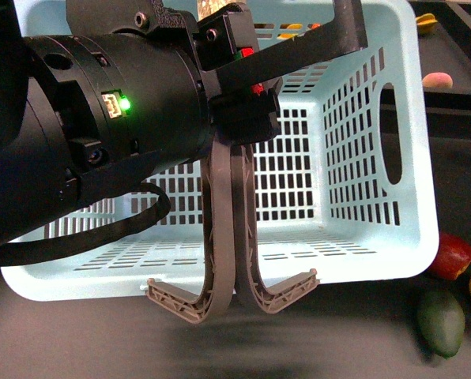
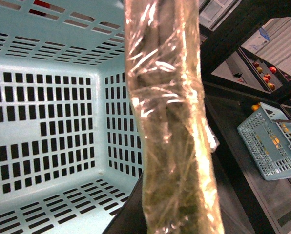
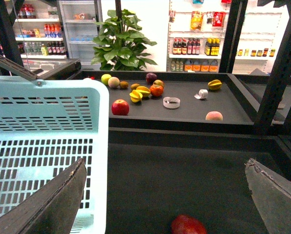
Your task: Pick mango with right arm and hold basket with left
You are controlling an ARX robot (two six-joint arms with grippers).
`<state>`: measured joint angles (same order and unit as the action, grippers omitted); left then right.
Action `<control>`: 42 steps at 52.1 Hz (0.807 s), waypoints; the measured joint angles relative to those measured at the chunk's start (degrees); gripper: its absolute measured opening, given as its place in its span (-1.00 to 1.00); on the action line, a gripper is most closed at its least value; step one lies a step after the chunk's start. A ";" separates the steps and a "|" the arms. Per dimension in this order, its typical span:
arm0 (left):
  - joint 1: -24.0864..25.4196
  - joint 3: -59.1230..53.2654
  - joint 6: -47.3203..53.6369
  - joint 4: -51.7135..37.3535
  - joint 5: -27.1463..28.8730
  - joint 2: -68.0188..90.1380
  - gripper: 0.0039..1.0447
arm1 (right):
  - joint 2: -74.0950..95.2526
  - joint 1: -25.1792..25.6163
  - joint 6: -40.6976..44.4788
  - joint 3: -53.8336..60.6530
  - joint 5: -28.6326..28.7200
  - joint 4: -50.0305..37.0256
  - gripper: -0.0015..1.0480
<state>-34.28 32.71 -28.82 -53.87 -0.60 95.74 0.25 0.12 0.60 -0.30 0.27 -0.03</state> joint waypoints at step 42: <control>0.09 0.00 0.68 0.13 0.61 -0.07 -0.89 | 6.82 1.64 0.59 -0.35 -0.04 -2.25 0.85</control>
<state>-34.20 32.71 -28.14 -53.74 0.01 95.68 7.07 1.76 1.19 -0.64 0.23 -2.28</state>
